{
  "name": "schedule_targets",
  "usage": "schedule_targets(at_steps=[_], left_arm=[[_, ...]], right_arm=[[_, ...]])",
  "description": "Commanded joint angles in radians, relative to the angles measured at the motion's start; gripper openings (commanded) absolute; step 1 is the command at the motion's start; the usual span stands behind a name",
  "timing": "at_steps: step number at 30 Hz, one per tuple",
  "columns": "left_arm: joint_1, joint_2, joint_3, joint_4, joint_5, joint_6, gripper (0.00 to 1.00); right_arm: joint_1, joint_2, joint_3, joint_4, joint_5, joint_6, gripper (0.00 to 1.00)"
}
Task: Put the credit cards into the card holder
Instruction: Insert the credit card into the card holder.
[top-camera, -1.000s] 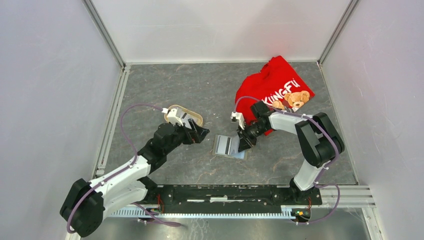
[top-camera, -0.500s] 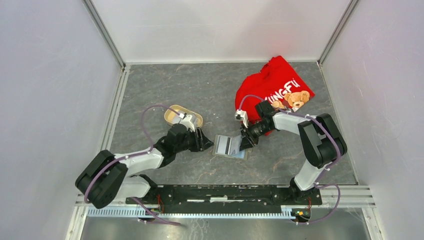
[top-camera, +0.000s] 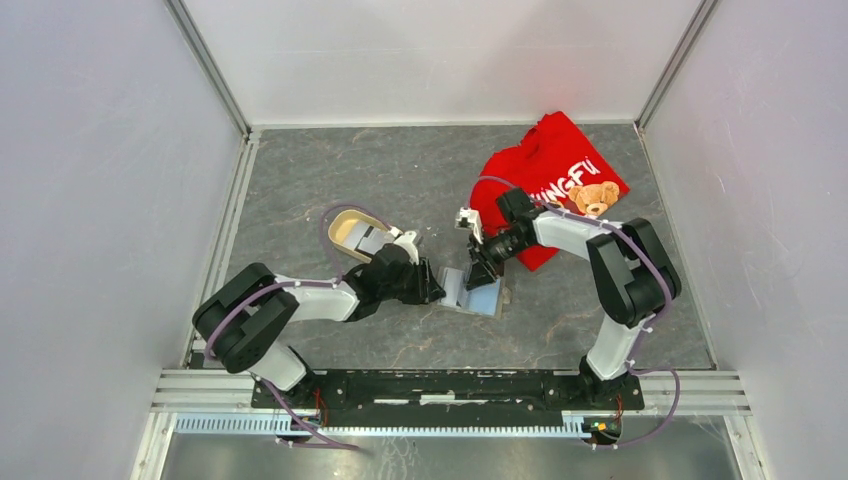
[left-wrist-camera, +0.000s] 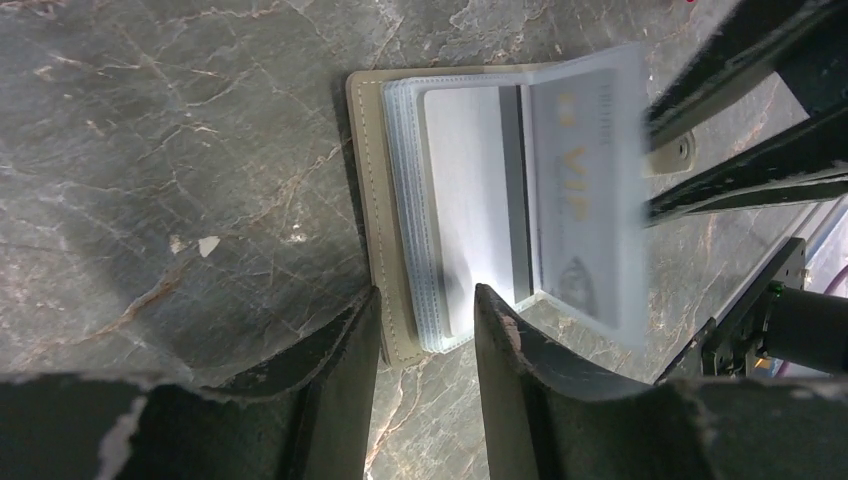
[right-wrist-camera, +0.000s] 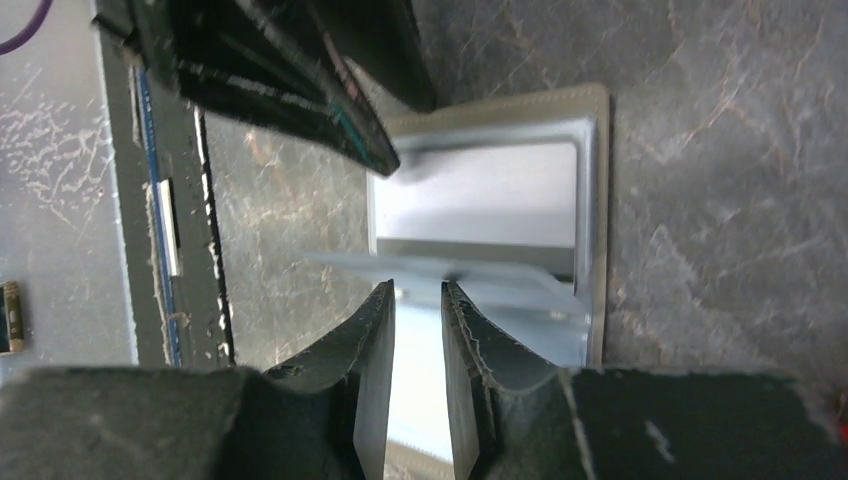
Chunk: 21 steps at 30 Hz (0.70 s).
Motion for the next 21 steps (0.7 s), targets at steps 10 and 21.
schedule_targets(at_steps=[10,21], left_arm=[[-0.01,-0.117,-0.145,0.117,-0.032,-0.122,0.48],[-0.01,-0.285,-0.128,0.083,-0.031,-0.047,0.58]], right_arm=[[0.092,0.13,0.089,0.054,0.21,0.11,0.3],[0.071,-0.025,0.179,-0.163,-0.031,-0.198,0.35]])
